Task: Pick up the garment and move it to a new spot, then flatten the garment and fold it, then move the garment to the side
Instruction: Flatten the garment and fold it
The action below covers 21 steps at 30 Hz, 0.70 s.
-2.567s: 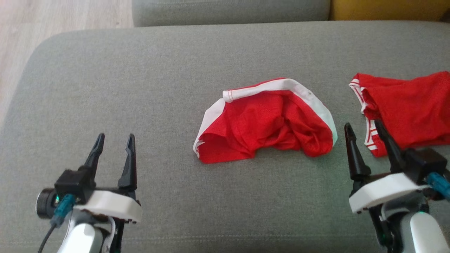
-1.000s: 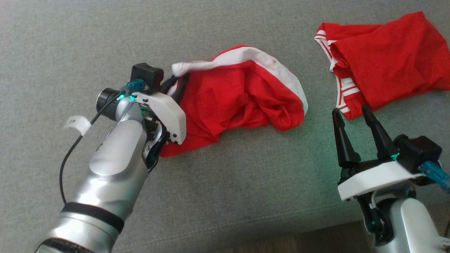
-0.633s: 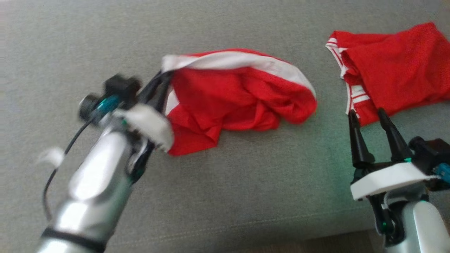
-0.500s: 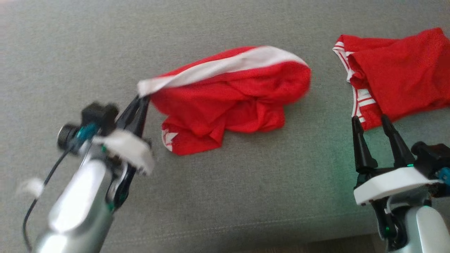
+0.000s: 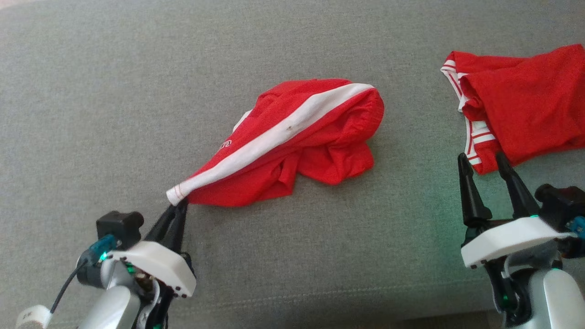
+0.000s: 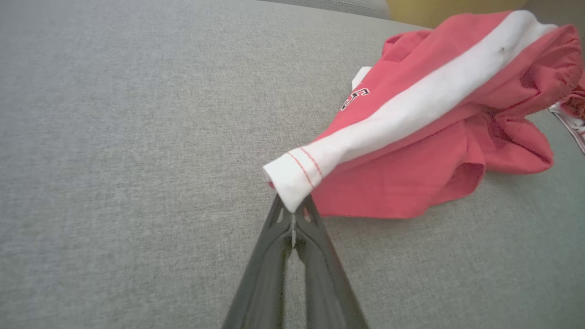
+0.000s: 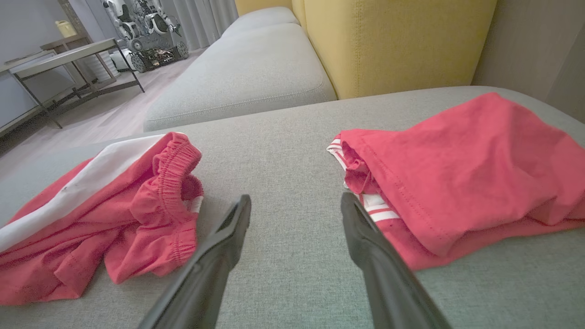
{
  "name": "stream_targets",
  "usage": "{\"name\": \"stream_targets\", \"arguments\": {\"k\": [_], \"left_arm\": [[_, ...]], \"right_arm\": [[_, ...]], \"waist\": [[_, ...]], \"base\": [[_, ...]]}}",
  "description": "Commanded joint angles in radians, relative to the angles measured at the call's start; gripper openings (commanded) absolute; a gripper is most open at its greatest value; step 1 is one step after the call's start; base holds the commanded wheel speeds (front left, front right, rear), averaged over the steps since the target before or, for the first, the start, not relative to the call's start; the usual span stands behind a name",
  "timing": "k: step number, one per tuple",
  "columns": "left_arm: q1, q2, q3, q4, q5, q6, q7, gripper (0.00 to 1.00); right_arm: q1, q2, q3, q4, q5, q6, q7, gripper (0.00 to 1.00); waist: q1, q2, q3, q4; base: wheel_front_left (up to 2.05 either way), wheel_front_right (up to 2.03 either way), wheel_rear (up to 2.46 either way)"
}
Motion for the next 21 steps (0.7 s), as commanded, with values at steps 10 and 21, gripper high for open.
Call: {"name": "stream_targets", "arguments": {"k": [10,21], "left_arm": [[-0.004,-0.016,0.096,-0.028,-0.007,0.043,-0.132,1.00],[0.024,-0.012,0.168,-0.209,0.073,0.114,-0.159,1.00]], "right_arm": [[-0.001,-0.004,0.031,-0.072,0.002,-0.001,0.012,1.00],[0.003,-0.004,0.025,-0.101,-0.012,-0.001,0.029,1.00]], "waist": [[0.0000,0.0000,-0.047,0.013],[0.0000,0.0000,-0.096,0.049]], "base": [[0.00,0.00,0.00],[0.00,0.00,0.00]]}}
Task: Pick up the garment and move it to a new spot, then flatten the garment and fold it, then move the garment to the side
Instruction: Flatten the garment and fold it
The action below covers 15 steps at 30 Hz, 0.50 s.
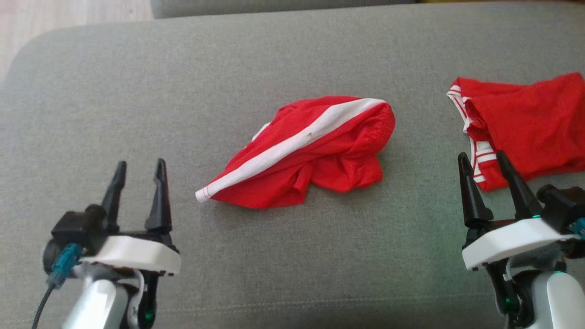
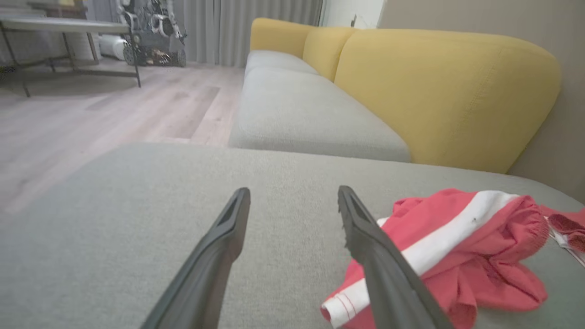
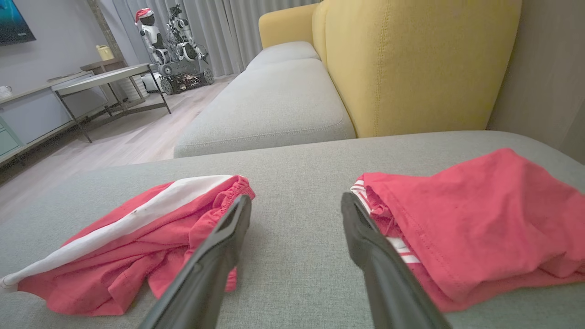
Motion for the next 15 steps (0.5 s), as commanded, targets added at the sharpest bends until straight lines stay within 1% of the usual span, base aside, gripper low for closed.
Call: {"name": "stream_targets", "arguments": {"k": [1,2,6,15], "left_arm": [[-0.024,0.029,0.047,-0.040,0.016,0.008,-0.010,1.00],[-0.020,0.044,0.048,-0.060,0.043,0.023,-0.011,1.00],[-0.001,0.064,0.043,-0.080,0.059,0.035,0.005,1.00],[0.032,0.070,0.027,-0.115,0.065,0.058,0.042,1.00]], "right_arm": [[-0.017,-0.004,0.019,-0.044,-0.008,-0.001,0.005,1.00],[-0.016,-0.004,0.018,-0.046,-0.011,-0.001,0.010,1.00],[-0.011,-0.004,0.020,-0.050,-0.014,-0.001,0.019,1.00],[0.001,-0.004,0.017,-0.054,-0.014,-0.001,0.030,1.00]], "waist": [[0.0000,0.0000,-0.009,0.006],[0.0000,0.0000,-0.021,0.009],[0.0000,0.0000,-0.038,0.010],[0.0000,0.0000,-0.051,0.013]], "base": [[0.00,0.00,0.00],[0.00,0.00,0.00],[0.00,0.00,0.00],[0.00,0.00,0.00]]}}
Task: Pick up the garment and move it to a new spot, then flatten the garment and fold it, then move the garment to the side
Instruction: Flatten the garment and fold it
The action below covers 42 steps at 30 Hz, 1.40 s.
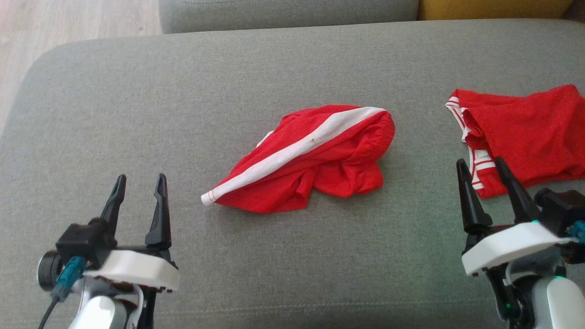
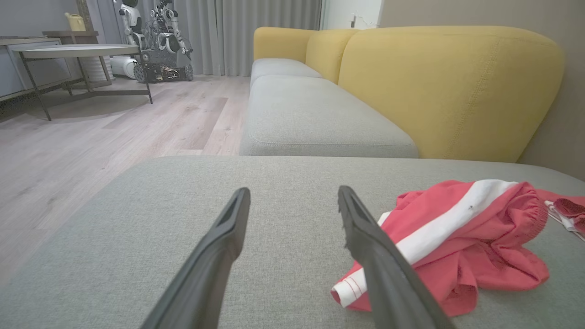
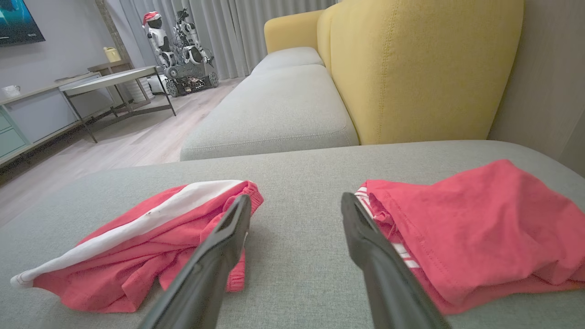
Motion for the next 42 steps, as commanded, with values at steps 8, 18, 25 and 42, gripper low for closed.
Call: {"name": "stream_targets", "arguments": {"k": [8,18,25,42], "left_arm": [[-0.037,0.032,0.033,-0.043,0.009,0.008,0.010,1.00],[-0.094,0.024,0.023,-0.020,0.003,-0.019,-0.007,1.00],[-0.147,0.004,0.007,0.002,0.007,-0.038,-0.021,1.00],[-0.187,-0.027,0.009,0.052,0.013,-0.058,-0.045,1.00]], "right_arm": [[-0.019,-0.004,0.017,-0.040,-0.003,-0.001,0.007,1.00],[-0.151,-0.004,0.018,0.066,0.024,-0.001,-0.012,1.00],[-0.292,-0.005,0.070,0.251,0.079,-0.001,-0.018,1.00],[-0.465,-0.053,0.198,0.533,0.246,-0.001,-0.091,0.00]], "waist": [[0.0000,0.0000,0.004,0.009],[0.0000,0.0000,0.065,0.053],[0.0000,0.0000,0.114,0.092],[0.0000,0.0000,0.142,0.086]], "base": [[0.00,0.00,0.00],[0.00,0.00,0.00],[0.00,0.00,0.00],[0.00,0.00,0.00]]}}
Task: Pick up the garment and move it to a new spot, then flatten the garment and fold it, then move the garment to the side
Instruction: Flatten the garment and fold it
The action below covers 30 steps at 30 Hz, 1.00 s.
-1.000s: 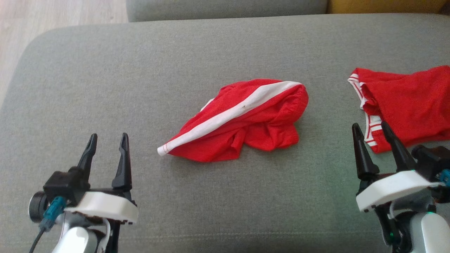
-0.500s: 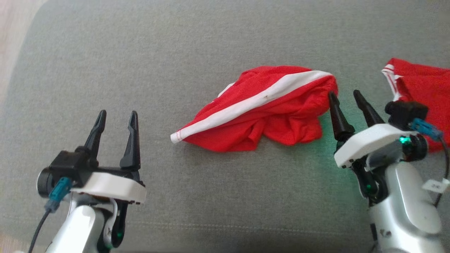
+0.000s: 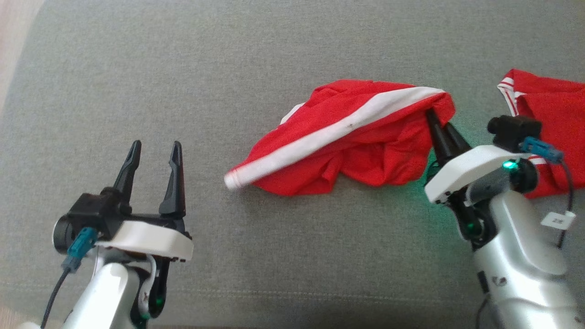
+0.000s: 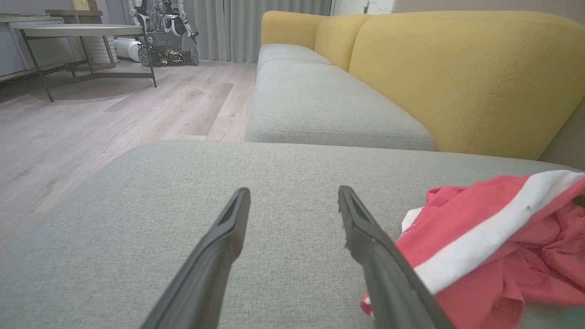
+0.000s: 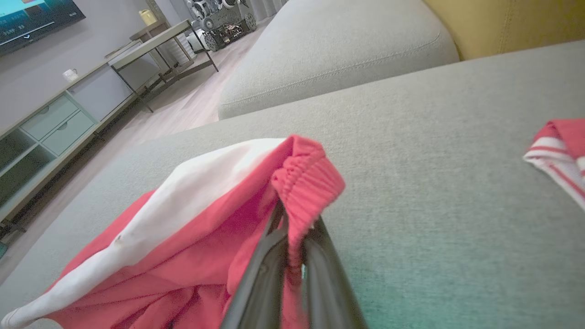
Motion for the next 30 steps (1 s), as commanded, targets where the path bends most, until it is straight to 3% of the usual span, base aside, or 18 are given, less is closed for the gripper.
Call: {"name": "stream_targets", "arguments": {"k": [1,9,17,21,30], "left_arm": [[-0.048,0.012,0.043,-0.024,0.012,-0.004,-0.009,1.00],[-0.043,0.008,0.057,-0.022,0.013,-0.009,-0.012,1.00],[-0.039,0.000,0.063,-0.023,0.013,-0.016,-0.013,1.00],[-0.042,-0.001,0.065,-0.021,0.015,-0.021,-0.013,1.00],[-0.043,-0.005,0.068,-0.018,0.015,-0.027,-0.013,1.00]], "right_arm": [[-0.023,-0.014,0.022,-0.044,-0.004,-0.001,-0.019,0.00],[0.014,-0.128,0.044,-0.187,-0.175,-0.001,-0.018,0.00],[0.134,-0.184,0.191,-0.272,-0.255,-0.001,0.111,0.00],[0.170,-0.189,0.247,-0.250,-0.234,-0.001,0.143,0.00],[0.178,-0.162,0.266,-0.168,-0.221,-0.001,0.147,0.00]], "waist": [[0.0000,0.0000,-0.002,-0.004],[0.0000,0.0000,-0.005,-0.029],[0.0000,0.0000,0.000,-0.043],[0.0000,0.0000,0.006,-0.047],[0.0000,0.0000,0.007,-0.054]], "base": [[0.00,0.00,0.00],[0.00,0.00,0.00],[0.00,0.00,0.00],[0.00,0.00,0.00],[0.00,0.00,0.00]]}}
